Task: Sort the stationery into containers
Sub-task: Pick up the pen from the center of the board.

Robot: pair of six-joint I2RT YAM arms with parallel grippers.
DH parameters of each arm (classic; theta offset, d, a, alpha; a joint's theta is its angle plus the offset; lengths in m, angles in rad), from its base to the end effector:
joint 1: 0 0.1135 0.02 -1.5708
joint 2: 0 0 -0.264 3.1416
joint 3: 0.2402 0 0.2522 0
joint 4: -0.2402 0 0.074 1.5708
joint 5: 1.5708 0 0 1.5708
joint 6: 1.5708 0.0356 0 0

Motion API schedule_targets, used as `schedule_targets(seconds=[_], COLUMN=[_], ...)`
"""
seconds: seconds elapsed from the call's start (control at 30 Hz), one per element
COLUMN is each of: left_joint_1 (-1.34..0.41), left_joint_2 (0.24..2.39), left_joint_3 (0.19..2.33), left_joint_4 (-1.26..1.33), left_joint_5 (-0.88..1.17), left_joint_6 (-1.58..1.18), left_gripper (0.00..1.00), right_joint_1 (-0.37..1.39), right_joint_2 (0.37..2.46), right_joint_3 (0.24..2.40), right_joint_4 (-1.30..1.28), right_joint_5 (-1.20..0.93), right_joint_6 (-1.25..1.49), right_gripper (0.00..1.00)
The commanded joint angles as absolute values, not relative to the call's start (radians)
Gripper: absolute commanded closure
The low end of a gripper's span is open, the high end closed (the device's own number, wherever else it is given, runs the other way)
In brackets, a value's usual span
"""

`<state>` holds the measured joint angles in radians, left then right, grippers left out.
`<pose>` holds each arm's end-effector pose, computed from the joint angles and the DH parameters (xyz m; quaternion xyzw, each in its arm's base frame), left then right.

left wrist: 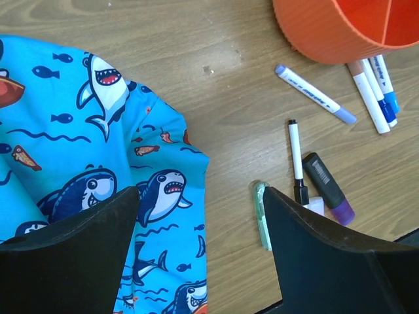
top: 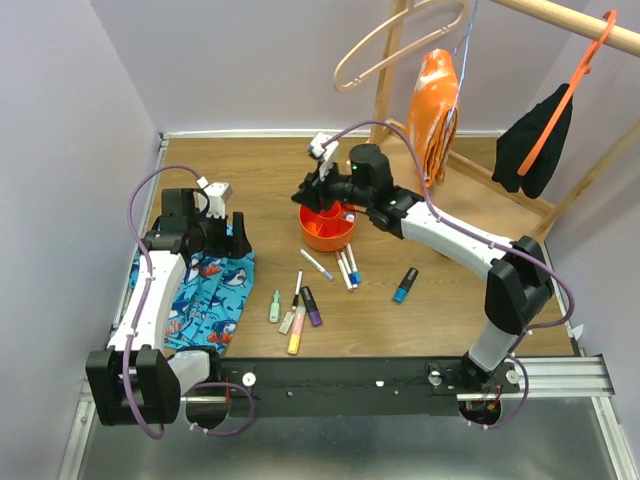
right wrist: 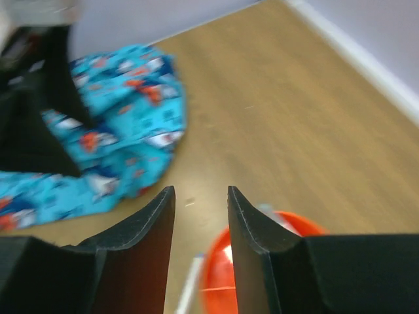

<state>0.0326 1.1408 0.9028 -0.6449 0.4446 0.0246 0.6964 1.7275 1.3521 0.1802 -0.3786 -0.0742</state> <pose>0.2299 -0.0078 0.2720 0.0707 0.9186 -0.1981 0.3347 0.3108 0.2770 0.3195 -0.3959 0.6583 0.3293 0.5491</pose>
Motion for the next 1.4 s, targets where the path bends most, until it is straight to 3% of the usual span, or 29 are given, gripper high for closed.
schedule_targets(seconds=[0.0, 0.17, 0.33, 0.43, 0.87, 1.37], left_joint_1=[0.038, 0.029, 0.028, 0.028, 0.063, 0.077], left_joint_2=[1.088, 1.077, 1.062, 1.048, 0.977, 0.962], left_joint_3=[0.899, 0.914, 0.923, 0.934, 0.913, 0.893], left_joint_4=[-0.681, -0.716, -0.703, -0.693, -0.710, -0.709], left_joint_5=[0.465, 0.471, 0.433, 0.410, 0.351, 0.362], left_joint_6=[0.005, 0.044, 0.055, 0.058, 0.034, 0.028], left_gripper=[0.14, 0.18, 0.18, 0.17, 0.16, 0.15], right_joint_1=[0.830, 0.893, 0.902, 0.922, 1.072, 1.085], right_joint_2=[1.763, 1.770, 1.879, 1.914, 1.962, 2.086], right_joint_3=[1.417, 1.420, 1.542, 1.575, 1.503, 1.583], right_joint_4=[-0.311, -0.409, -0.708, -0.782, -0.690, -0.724], right_joint_5=[-0.514, -0.552, -0.606, -0.575, -0.483, -0.433], right_joint_6=[-0.046, -0.280, -0.810, -0.990, -1.229, -1.341], right_gripper=[0.55, 0.55, 0.55, 0.55, 0.58, 0.62])
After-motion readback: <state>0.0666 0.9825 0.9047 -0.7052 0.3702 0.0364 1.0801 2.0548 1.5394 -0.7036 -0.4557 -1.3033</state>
